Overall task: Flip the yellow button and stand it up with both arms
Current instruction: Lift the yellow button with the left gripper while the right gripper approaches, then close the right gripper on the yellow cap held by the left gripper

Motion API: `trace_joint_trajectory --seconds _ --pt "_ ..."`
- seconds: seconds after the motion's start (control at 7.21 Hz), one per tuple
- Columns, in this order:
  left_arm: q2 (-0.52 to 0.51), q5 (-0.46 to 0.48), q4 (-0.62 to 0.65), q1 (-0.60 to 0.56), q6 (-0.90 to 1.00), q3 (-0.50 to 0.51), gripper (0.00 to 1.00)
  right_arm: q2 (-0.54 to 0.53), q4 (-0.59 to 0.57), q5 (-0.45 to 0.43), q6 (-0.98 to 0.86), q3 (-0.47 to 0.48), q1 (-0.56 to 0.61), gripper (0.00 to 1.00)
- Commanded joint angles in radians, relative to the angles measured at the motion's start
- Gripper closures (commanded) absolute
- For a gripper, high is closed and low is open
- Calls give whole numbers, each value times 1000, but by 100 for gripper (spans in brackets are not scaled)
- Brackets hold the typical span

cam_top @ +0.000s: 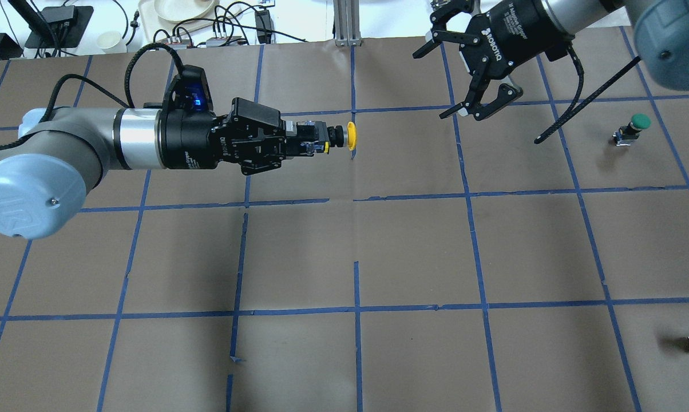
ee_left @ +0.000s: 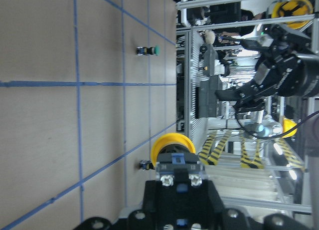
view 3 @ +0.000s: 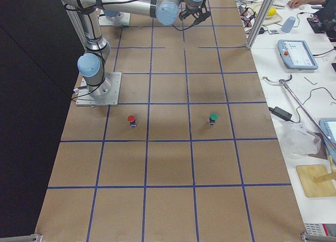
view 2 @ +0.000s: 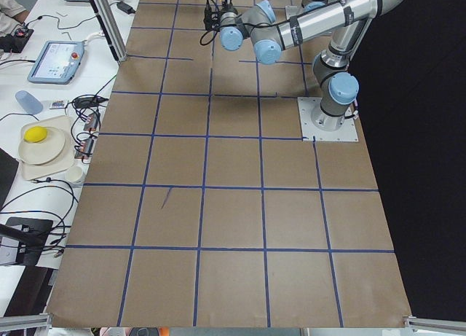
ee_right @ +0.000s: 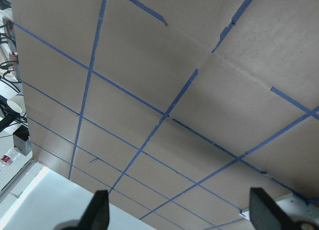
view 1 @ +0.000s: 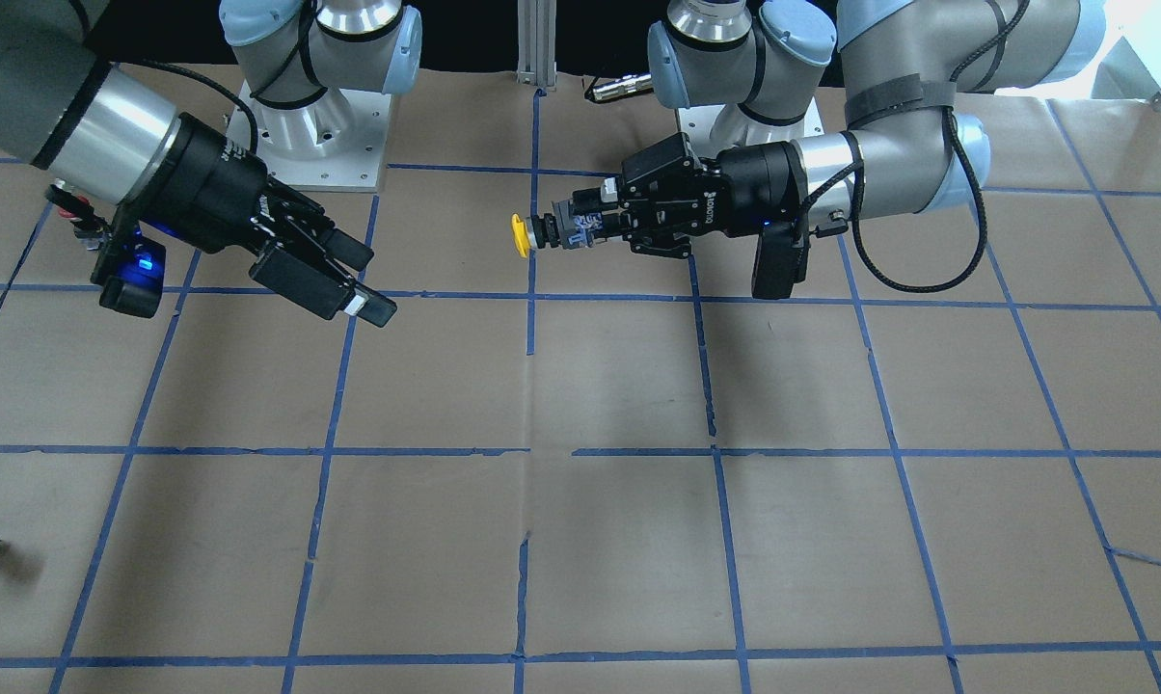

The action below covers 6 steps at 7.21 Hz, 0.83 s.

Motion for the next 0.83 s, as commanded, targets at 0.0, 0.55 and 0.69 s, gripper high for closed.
trace_joint_trajectory --seconds 0.0,0.55,0.69 --pt "-24 -81 84 -19 -164 -1 75 -5 -25 17 102 8 55 1" --pt "-26 -119 103 -32 -220 -6 76 0 -116 93 220 7 101 2" --pt "-24 -119 103 -32 -220 -6 76 -2 -114 94 224 8 101 2"
